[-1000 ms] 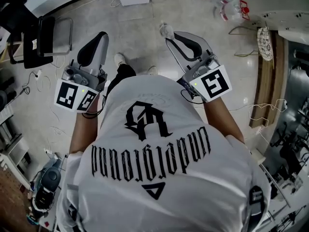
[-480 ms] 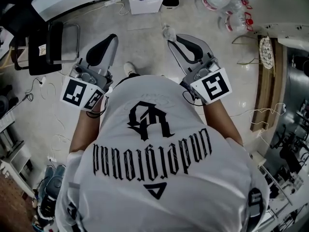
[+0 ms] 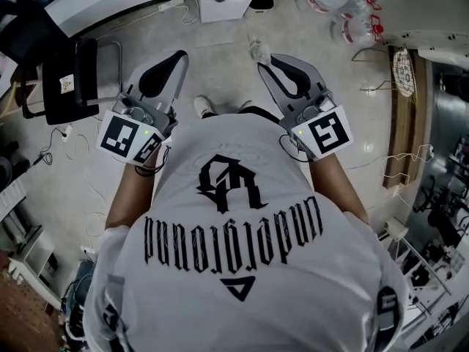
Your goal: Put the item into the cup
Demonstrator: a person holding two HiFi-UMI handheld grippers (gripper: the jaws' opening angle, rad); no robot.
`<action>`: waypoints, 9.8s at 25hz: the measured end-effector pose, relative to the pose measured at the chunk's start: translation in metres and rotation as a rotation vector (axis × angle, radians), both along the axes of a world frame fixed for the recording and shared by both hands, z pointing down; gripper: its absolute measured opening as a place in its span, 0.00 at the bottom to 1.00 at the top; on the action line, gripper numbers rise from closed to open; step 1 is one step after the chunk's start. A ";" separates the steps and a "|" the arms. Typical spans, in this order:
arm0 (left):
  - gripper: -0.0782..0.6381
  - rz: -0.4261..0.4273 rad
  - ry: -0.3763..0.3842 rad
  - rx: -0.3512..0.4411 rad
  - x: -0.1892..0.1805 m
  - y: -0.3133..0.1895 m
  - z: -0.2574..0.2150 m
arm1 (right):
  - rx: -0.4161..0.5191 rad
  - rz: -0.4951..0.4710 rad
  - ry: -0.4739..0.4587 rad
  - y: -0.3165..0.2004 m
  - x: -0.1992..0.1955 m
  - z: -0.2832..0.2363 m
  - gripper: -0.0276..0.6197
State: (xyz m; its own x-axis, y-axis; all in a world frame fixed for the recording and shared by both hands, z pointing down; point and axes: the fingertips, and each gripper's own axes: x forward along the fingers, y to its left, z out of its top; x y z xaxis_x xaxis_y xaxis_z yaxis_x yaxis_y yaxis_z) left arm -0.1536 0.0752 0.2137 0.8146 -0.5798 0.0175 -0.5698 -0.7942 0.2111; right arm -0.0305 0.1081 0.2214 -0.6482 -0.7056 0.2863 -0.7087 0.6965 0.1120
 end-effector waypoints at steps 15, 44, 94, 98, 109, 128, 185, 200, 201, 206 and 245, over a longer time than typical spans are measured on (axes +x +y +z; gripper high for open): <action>0.13 -0.057 -0.028 -0.015 -0.002 -0.014 0.003 | -0.034 -0.032 -0.043 -0.030 0.001 0.010 0.14; 0.13 -0.150 -0.098 -0.059 0.124 -0.159 0.031 | -0.075 -0.157 -0.044 -0.179 0.125 0.046 0.14; 0.13 0.005 -0.159 -0.306 0.097 -0.319 0.223 | -0.493 0.033 0.033 -0.360 0.068 0.304 0.14; 0.13 0.035 -0.173 -0.320 0.103 -0.322 0.247 | -0.516 0.036 0.057 -0.366 0.064 0.329 0.14; 0.13 0.051 -0.214 -0.349 0.115 -0.339 0.320 | -0.558 0.073 0.089 -0.384 0.066 0.396 0.14; 0.13 0.087 -0.300 -0.357 0.122 -0.359 0.432 | -0.606 0.109 0.139 -0.401 0.068 0.510 0.14; 0.13 -0.042 -0.271 -0.356 0.114 -0.353 0.374 | -0.515 0.126 0.020 -0.391 0.051 0.406 0.06; 0.13 -0.082 -0.180 -0.222 0.106 -0.331 0.198 | -0.327 -0.053 -0.030 -0.356 0.067 0.200 0.06; 0.13 -0.083 -0.175 -0.216 0.106 -0.329 0.190 | -0.318 -0.052 -0.032 -0.356 0.070 0.191 0.06; 0.13 -0.084 -0.163 -0.189 0.097 -0.320 0.151 | -0.273 -0.044 -0.048 -0.356 0.077 0.149 0.06; 0.13 -0.185 -0.079 -0.051 0.123 -0.250 0.013 | -0.085 0.010 -0.144 -0.294 0.187 0.015 0.06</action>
